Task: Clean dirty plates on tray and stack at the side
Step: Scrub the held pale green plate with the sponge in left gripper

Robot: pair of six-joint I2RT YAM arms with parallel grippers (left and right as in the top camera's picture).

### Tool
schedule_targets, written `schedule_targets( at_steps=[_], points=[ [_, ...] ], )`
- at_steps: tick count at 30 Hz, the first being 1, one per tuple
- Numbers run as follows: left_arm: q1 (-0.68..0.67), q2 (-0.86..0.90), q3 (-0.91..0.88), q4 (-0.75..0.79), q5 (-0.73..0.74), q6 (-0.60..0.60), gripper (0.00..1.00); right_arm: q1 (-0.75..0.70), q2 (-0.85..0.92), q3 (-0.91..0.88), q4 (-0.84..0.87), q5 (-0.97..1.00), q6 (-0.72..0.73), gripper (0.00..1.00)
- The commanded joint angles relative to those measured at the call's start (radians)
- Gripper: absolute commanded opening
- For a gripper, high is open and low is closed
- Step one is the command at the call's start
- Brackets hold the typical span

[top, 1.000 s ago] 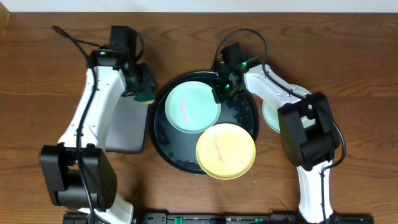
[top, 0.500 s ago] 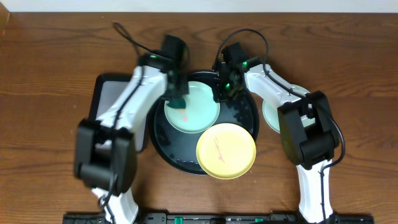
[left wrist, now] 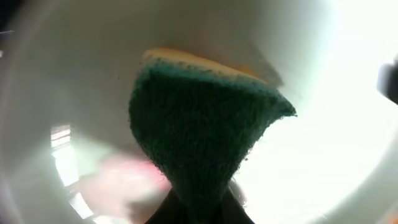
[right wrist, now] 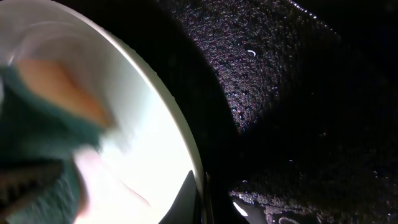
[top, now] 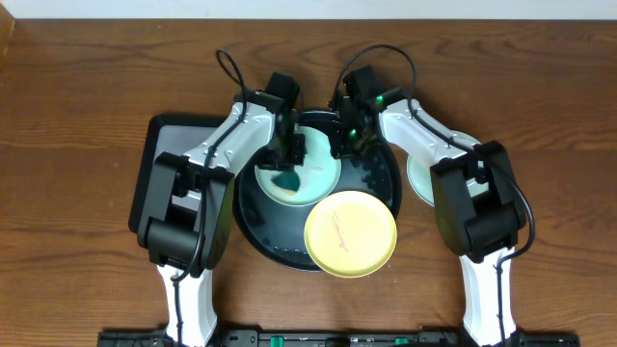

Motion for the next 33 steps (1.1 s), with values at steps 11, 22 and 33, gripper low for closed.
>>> schedule_targets(
  at_steps=[11,22,33],
  points=[
    [0.020,0.035,-0.005,0.235,-0.434,-0.458,0.07,0.002,0.045,0.004,-0.004,0.026,0.018,0.01],
    [0.020,0.035,-0.005,-0.082,-0.015,0.030,0.07,0.003,0.045,0.003,0.000,0.027,0.018,0.01],
    [0.021,0.035,-0.005,0.121,-0.399,-0.447,0.07,0.003,0.045,0.001,0.000,0.027,0.018,0.01]
  ],
)
